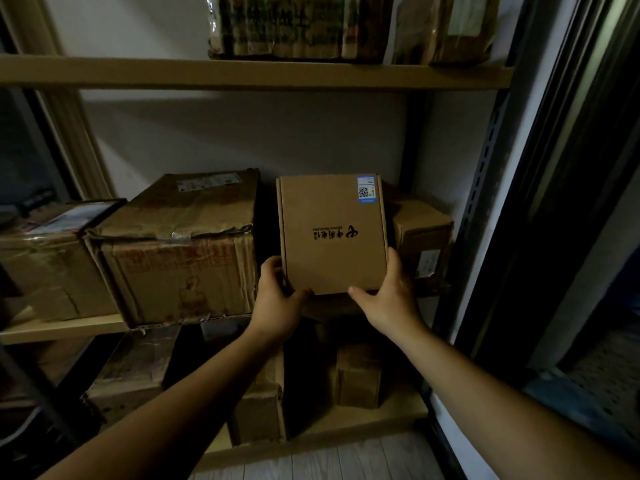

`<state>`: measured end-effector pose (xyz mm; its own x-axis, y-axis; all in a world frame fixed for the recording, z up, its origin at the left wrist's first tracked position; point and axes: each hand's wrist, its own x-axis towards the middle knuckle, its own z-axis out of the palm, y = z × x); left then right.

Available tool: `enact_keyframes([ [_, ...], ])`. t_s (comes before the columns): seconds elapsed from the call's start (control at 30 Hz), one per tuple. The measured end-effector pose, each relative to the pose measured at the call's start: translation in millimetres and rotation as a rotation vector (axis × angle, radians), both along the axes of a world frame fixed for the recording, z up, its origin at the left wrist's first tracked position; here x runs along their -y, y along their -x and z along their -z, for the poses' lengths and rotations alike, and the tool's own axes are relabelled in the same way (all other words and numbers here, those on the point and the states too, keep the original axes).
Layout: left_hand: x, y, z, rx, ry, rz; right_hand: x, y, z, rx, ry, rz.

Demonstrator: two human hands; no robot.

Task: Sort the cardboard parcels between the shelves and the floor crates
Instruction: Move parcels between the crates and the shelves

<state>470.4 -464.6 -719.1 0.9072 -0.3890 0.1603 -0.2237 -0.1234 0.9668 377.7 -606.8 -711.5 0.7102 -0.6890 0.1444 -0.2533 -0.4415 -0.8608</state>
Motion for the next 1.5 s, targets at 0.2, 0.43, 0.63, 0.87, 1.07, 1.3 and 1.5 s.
enact_keyframes([
  [0.2, -6, -6, -28, 0.009, 0.05, -0.014, 3, -2, -26, 0.221, -0.105, 0.006],
  [0.43, -9, -5, -46, 0.063, 0.042, 0.029, 4, -9, -56, 0.254, -0.083, 0.038],
  [0.63, -8, -9, -61, 0.034, 0.101, 0.051, 4, -13, -57, 0.275, -0.094, 0.028],
  [0.87, -8, -15, -58, 0.171, -0.028, -0.036, 10, -18, -63, 0.24, -0.016, 0.087],
  [1.07, -5, -12, -57, 0.138, 0.067, -0.136, 12, -15, -66, 0.253, -0.081, 0.027],
  [1.3, -7, -4, -55, 0.163, -0.035, -0.017, 12, -14, -54, 0.208, -0.009, 0.007],
  [1.5, -12, -4, -47, 0.403, -0.252, -0.041, 15, -9, -49, 0.052, 0.062, -0.099],
])
